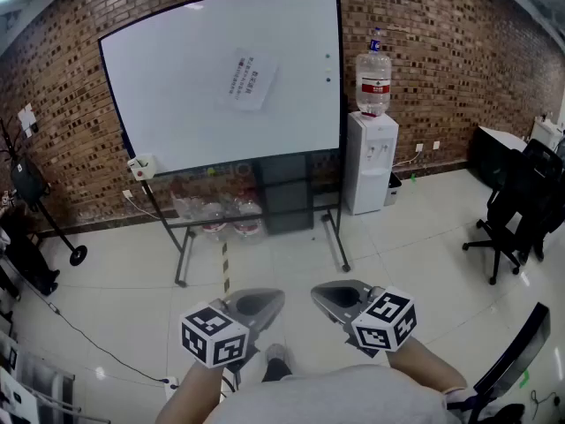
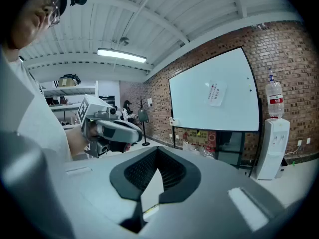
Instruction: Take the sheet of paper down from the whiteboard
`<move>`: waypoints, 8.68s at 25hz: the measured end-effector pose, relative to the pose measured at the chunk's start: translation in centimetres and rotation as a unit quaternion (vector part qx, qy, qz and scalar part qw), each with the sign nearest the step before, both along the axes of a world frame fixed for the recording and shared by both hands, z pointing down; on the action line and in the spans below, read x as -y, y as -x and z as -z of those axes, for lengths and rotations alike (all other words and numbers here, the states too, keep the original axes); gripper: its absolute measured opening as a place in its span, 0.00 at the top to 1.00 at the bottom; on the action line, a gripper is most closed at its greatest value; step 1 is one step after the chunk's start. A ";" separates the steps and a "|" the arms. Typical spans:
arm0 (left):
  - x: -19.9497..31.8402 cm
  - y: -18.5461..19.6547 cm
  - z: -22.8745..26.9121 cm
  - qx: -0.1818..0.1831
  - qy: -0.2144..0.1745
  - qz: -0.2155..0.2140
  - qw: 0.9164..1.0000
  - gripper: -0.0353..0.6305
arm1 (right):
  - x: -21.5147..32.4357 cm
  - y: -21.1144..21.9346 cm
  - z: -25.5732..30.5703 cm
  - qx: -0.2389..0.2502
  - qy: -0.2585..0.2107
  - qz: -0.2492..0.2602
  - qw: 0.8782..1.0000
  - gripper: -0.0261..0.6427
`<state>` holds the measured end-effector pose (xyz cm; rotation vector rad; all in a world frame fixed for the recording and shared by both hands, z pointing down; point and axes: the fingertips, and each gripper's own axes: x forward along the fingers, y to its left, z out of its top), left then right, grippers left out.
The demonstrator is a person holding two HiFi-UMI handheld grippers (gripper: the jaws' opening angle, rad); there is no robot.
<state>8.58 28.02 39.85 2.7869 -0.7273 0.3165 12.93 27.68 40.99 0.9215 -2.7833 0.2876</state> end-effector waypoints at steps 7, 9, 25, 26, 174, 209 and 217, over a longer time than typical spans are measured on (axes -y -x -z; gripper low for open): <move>6.9 -0.8 -2.4 0.009 0.010 -0.017 1.000 0.95 | 6.7 -0.6 -2.8 -0.009 0.013 -0.018 1.000 0.96; 10.1 -0.3 -3.4 0.010 0.014 -0.021 1.000 0.94 | 9.7 -0.1 -4.0 -0.012 0.021 -0.023 0.999 0.96; 47.9 11.4 -2.0 -0.013 0.003 0.008 1.000 0.94 | 46.1 10.3 -3.1 -0.041 0.009 -0.031 0.999 0.96; 49.2 11.8 -1.7 -0.014 -0.002 0.009 1.000 0.94 | 47.3 10.7 -3.0 -0.044 0.005 -0.031 0.999 0.96; 81.9 25.1 1.2 -0.030 -0.042 0.123 0.991 0.94 | 79.4 18.2 3.8 -0.103 -0.063 -0.072 0.990 0.96; 35.0 13.6 -0.9 0.017 -0.037 0.139 0.989 0.94 | 31.0 7.0 -3.0 -0.026 0.033 -0.033 0.999 0.96; 29.4 14.0 0.0 0.030 -0.024 0.122 0.992 0.94 | 25.7 9.5 -1.1 -0.036 0.029 -0.020 0.999 0.96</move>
